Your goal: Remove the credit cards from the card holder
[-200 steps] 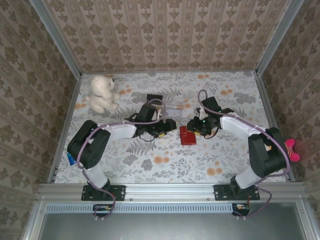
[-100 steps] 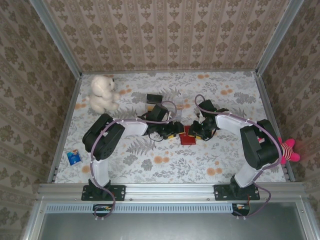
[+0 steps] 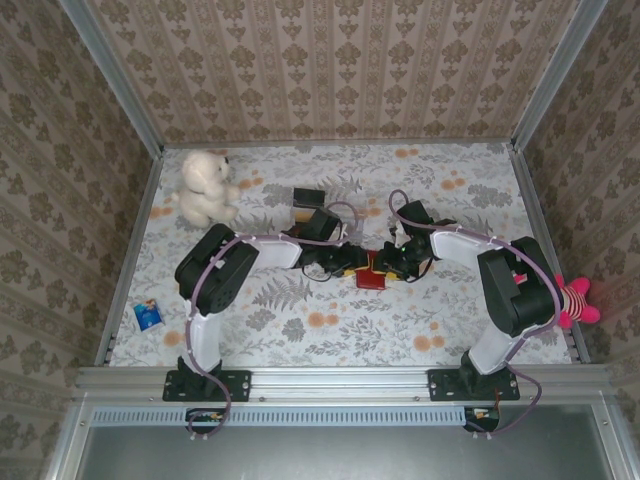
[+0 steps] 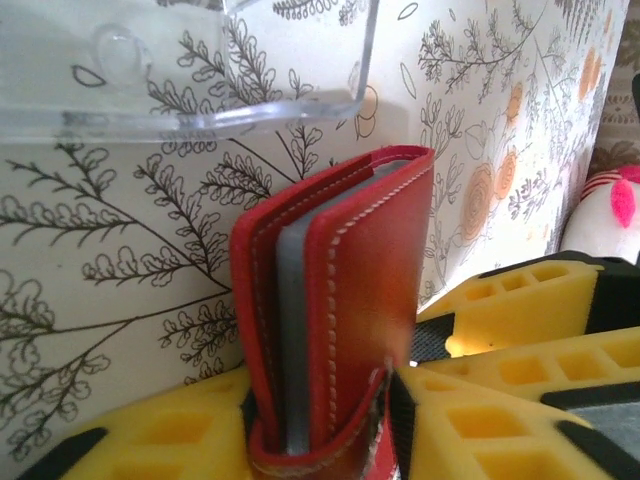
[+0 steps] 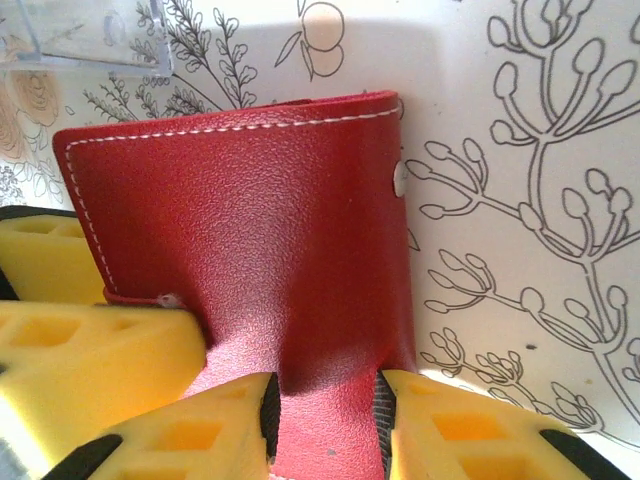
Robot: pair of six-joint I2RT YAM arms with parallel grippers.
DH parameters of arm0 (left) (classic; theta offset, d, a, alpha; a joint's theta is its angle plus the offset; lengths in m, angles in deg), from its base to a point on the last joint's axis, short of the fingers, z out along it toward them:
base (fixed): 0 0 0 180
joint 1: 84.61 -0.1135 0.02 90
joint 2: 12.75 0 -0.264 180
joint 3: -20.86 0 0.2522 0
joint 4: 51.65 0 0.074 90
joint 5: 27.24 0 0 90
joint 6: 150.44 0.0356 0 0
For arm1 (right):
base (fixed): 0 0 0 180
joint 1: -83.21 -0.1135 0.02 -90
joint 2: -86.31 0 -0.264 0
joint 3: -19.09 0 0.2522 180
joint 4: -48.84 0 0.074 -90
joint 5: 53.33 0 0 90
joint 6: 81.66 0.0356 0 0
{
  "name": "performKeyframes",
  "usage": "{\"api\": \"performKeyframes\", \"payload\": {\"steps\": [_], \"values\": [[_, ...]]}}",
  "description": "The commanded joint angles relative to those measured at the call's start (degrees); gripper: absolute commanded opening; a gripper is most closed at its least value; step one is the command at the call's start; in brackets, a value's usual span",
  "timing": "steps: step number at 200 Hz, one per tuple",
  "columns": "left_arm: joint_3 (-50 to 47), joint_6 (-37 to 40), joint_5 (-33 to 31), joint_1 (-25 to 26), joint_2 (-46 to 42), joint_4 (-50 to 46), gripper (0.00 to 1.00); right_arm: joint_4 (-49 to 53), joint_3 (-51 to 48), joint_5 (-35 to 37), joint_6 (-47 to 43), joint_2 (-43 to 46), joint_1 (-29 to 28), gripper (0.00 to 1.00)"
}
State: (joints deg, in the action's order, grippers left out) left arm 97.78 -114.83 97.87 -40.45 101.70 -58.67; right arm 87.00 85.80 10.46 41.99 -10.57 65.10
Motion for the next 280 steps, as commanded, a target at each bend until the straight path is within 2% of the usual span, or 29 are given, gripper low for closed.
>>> {"api": "performKeyframes", "payload": {"steps": [1,18,38,52,61,84,106,129,146,166,186,204,218,246,262,280], "values": [[0.27,0.31,3.38,0.42,0.3,2.51,0.26,-0.4,-0.75,-3.23,1.29,0.21,-0.12,0.33],[-0.39,1.19,3.34,0.22,-1.02,2.25,0.17,0.46,-0.46,-1.89,1.07,1.94,0.07,0.35],[-1.47,4.79,2.07,-0.37,-5.29,-2.86,0.15,3.24,0.46,2.42,0.24,5.8,0.58,0.39],[-1.38,8.95,-0.99,-0.48,-9.43,-10.44,0.15,5.51,1.62,6.62,-0.28,8.75,0.67,0.48],[-0.47,12.81,-3.24,-0.37,-12.35,-18.64,0.15,6.04,2.18,8.54,-0.42,10.22,0.65,0.54],[3.95,21.56,-15.65,0.65,-18.62,-41.0,0.16,7.65,3.01,12.59,-0.08,13.5,0.7,0.67],[7.6,24.47,-29.32,2.52,-22.34,-56.52,0.17,6.87,2.82,14.17,0.69,15.28,0.71,0.74],[12.13,23.65,-42.48,5.81,-22.09,-68.37,0.18,6.71,1.93,14.44,1.5,16.01,0.68,0.78],[17.17,20.11,-56.06,10.77,-18.56,-76.26,0.18,5.05,1.33,14.61,1.9,16.26,0.66,0.79],[21.25,16.08,-62.49,13.62,-10.47,-82.48,0.18,4.91,0.22,15.4,2.53,16.81,0.7,0.79],[22.36,14.26,-62.41,15.31,-5.79,-80.36,0.18,5.1,-0.79,16.6,3.15,19.05,0.76,0.8],[22.58,14.48,-57.69,15.68,-3.53,-75.3,0.24,5.47,-1.77,17.84,3.53,20.13,0.98,0.8],[22.71,15.67,-53.79,15.7,-3.01,-71.28,0.32,5.82,-2.24,18.22,3.74,20.67,1.26,0.8],[21.8,19.59,-42.47,15.31,-4.95,-62.68,0.59,5.96,-2.62,17.52,3.64,21.12,1.76,0.8],[19.08,19.98,-35.58,13.78,-8.21,-57.52,0.66,5.66,-2.36,16.83,3.53,21.12,1.71,0.8],[13.83,18.91,-28.87,9.81,-13.17,-51.46,0.72,5.1,-2.28,15.67,3.47,21.0,1.76,0.8]]}}
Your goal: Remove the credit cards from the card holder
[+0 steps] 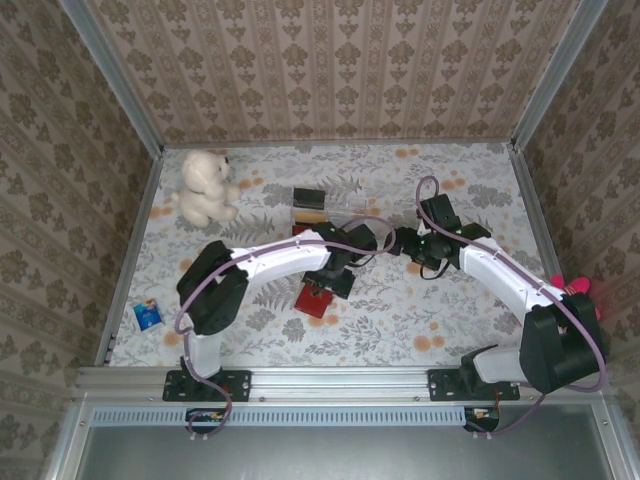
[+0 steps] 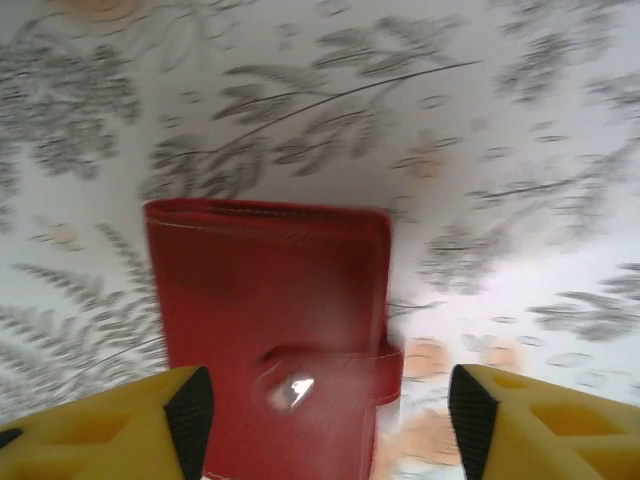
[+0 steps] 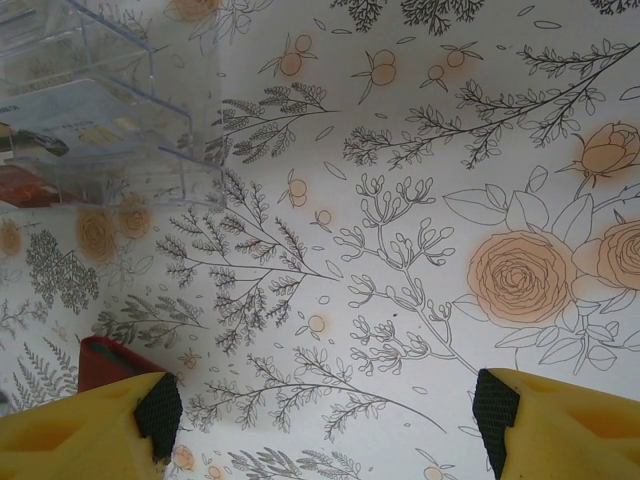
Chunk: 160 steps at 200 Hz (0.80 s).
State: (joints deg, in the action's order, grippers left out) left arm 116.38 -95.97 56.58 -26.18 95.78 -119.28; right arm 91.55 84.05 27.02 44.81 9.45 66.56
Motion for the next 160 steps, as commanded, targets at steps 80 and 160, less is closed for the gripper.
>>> {"api": "performKeyframes", "payload": {"steps": [80,160], "values": [[-28.19,-4.5,30.53,-24.02,-23.81,23.1,0.85,-2.02,2.85,-9.86,3.87,-9.12,-12.19,0.74],[-35.69,-5.77,30.72,-25.28,-21.45,28.53,0.67,-4.39,10.94,-10.71,5.84,-24.73,-24.19,0.6]]}}
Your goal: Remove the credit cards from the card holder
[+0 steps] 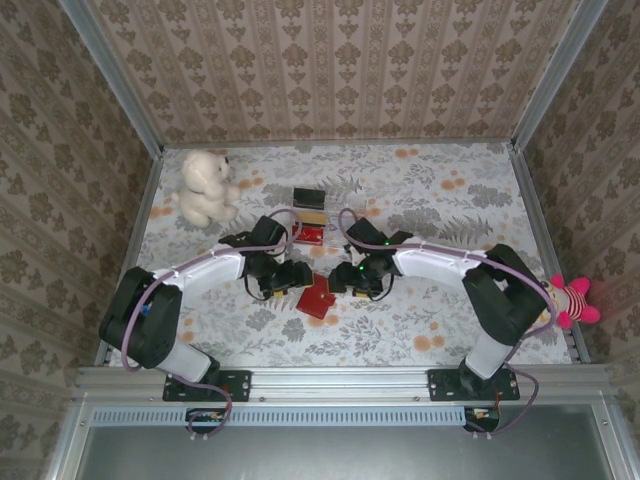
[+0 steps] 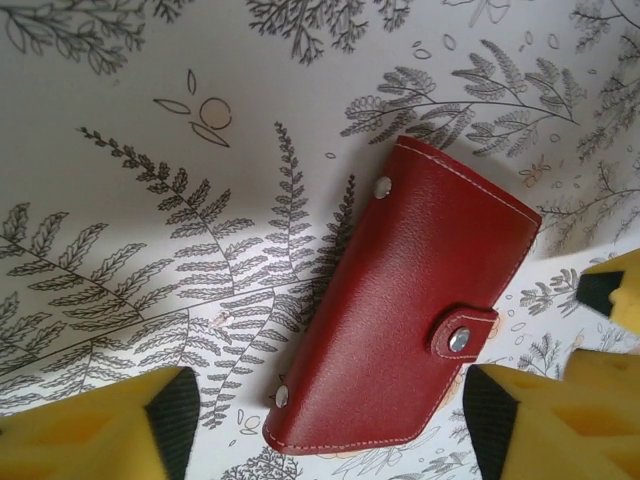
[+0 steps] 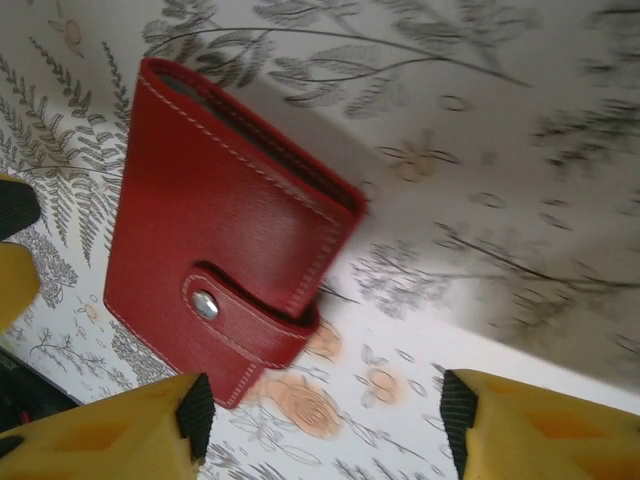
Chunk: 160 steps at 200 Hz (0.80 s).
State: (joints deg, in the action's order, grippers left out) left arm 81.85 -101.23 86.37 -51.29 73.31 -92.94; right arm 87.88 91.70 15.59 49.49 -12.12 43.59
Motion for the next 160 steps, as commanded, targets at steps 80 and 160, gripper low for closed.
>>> {"api": "performKeyframes", "payload": {"steps": [80,160], "values": [[-3.56,-1.29,1.72,0.16,2.09,4.73,0.54,-5.19,8.48,4.86,-2.64,-10.24,-1.95,0.39],[-7.28,-5.33,4.69,-0.24,1.56,10.72,0.47,-1.23,10.89,11.87,-6.19,-8.96,-2.12,0.44]]}}
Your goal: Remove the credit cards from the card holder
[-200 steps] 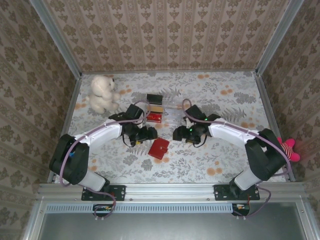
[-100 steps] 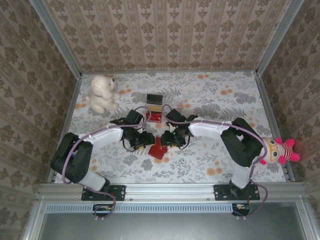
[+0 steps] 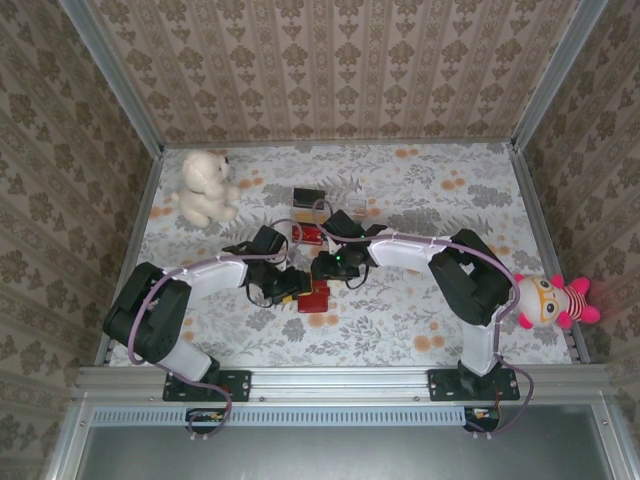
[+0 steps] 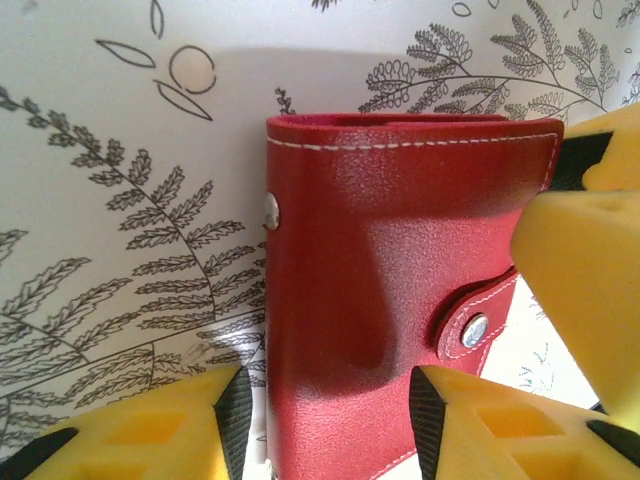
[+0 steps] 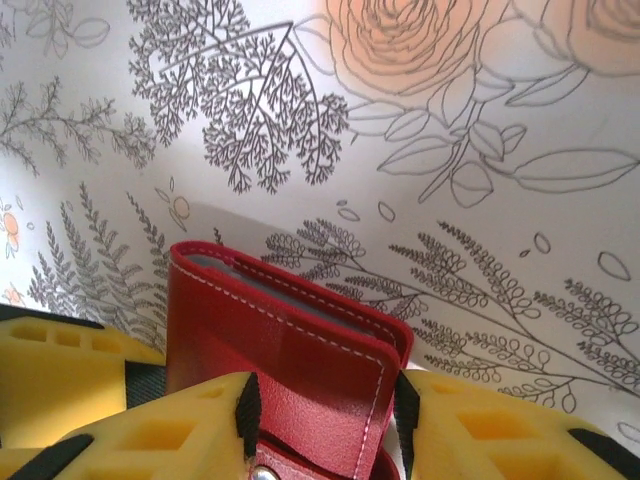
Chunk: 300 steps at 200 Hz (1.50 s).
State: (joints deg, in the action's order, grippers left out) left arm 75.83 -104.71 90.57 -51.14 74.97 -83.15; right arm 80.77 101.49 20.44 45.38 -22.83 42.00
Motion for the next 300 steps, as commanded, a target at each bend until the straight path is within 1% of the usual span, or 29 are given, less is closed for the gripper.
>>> {"api": "performKeyframes", "payload": {"steps": [1,19,37,61,79,91,119,170,179,185,206,234,257,283,300], "values": [[-1.29,-1.86,0.49,-0.41,-0.1,0.94,0.47,6.29,1.12,7.4,-2.16,1.83,-0.53,0.44],[-2.23,-2.29,0.85,-0.78,-0.15,1.99,0.45,10.83,0.47,12.79,-2.82,4.21,-1.14,0.46],[-2.36,-2.47,1.82,-0.78,0.24,2.96,0.43,12.32,-0.17,13.18,-3.02,5.99,-2.5,0.48],[-2.35,-2.49,1.57,-0.87,0.58,2.73,0.4,12.13,-0.48,8.43,-2.67,6.43,-4.76,0.49],[-2.58,-2.7,1.43,-1.26,1.2,2.75,0.39,9.25,-1.4,4.07,-2.3,5.19,-4.95,0.43],[-2.86,-2.77,1.63,-1.39,1.55,3.13,0.39,8.99,-1.1,3.44,-2.32,3.84,-5.05,0.4],[-3.39,-2.99,2.86,-1.65,1.67,4.55,0.38,7.86,-0.92,1.65,-2.54,2.31,-4.92,0.4],[-5.82,-4.84,8.56,-2.1,1.79,14.49,0.37,1.27,-4.0,-3.79,-1.31,0.43,-2.99,0.38],[-6.12,-5.01,8.66,-2.1,1.58,16.29,0.37,0.17,-4.49,-4.93,-1.0,0.6,-2.57,0.38],[-6.3,-5.18,10.86,-2.1,1.41,17.41,0.37,-0.34,-4.73,-5.57,-0.85,0.74,-2.37,0.38],[-6.8,-5.82,13.15,-2.57,0.83,20.6,0.34,-2.16,-5.77,-6.76,-0.28,1.5,-1.7,0.38],[-7.2,-5.26,13.6,-3.48,-0.78,20.41,0.24,-4.24,-7.79,-6.48,1.24,3.74,-0.62,0.42],[-7.29,-4.38,13.26,-3.68,-2.19,19.61,0.18,-3.47,-8.17,-3.9,1.58,5.85,-0.54,0.5],[-7.14,-3.81,13.15,-3.68,-2.99,19.19,0.16,-1.59,-6.97,-1.89,1.79,6.03,-0.6,0.56],[-6.85,-3.57,13.08,-3.68,-3.09,18.88,0.15,-0.06,-6.04,-0.38,1.86,5.32,-0.62,0.57]]}}
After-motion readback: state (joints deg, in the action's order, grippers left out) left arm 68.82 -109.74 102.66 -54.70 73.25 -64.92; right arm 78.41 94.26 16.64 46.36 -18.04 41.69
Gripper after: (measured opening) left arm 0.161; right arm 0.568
